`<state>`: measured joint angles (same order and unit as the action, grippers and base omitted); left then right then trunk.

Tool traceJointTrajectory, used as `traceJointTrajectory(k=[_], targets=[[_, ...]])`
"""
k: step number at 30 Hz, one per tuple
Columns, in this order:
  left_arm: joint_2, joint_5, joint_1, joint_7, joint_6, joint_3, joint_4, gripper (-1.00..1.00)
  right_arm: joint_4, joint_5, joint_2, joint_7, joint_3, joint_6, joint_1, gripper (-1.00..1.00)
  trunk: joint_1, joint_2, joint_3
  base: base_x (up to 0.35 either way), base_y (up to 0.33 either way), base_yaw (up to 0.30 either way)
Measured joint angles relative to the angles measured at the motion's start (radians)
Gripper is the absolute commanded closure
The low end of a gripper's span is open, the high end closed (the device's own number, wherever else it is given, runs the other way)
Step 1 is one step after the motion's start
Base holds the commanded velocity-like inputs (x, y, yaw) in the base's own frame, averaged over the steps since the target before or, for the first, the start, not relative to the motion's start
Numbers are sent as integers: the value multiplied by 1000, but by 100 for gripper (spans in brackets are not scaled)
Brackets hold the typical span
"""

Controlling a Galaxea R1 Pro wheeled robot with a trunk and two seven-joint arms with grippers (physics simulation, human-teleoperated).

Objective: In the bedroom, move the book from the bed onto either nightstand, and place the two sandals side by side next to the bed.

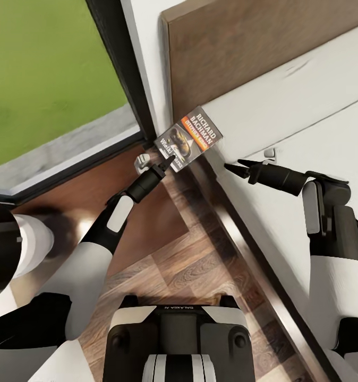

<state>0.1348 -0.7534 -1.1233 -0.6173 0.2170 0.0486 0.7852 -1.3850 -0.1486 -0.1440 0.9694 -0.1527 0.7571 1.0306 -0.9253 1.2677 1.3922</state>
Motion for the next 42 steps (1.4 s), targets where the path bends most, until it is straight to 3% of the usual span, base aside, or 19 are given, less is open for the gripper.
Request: traceJointTrajectory(k=[19,25,42], targets=[[2,-3,2,-1,1,0,-4,100,2,0,0,-1,-3,28,-2,-100,0,0,-28,0,0,5],[1,-3,4,-1,2,0,-2,100,2,-1,0,3,-3,37,-30,-100,0,0,-38,0,0,0],[-1,-4,31,-14,5,-1,-1,100,-6,2,0,78,1,-38,-96,-100,0,0,-64,0,0,-43]])
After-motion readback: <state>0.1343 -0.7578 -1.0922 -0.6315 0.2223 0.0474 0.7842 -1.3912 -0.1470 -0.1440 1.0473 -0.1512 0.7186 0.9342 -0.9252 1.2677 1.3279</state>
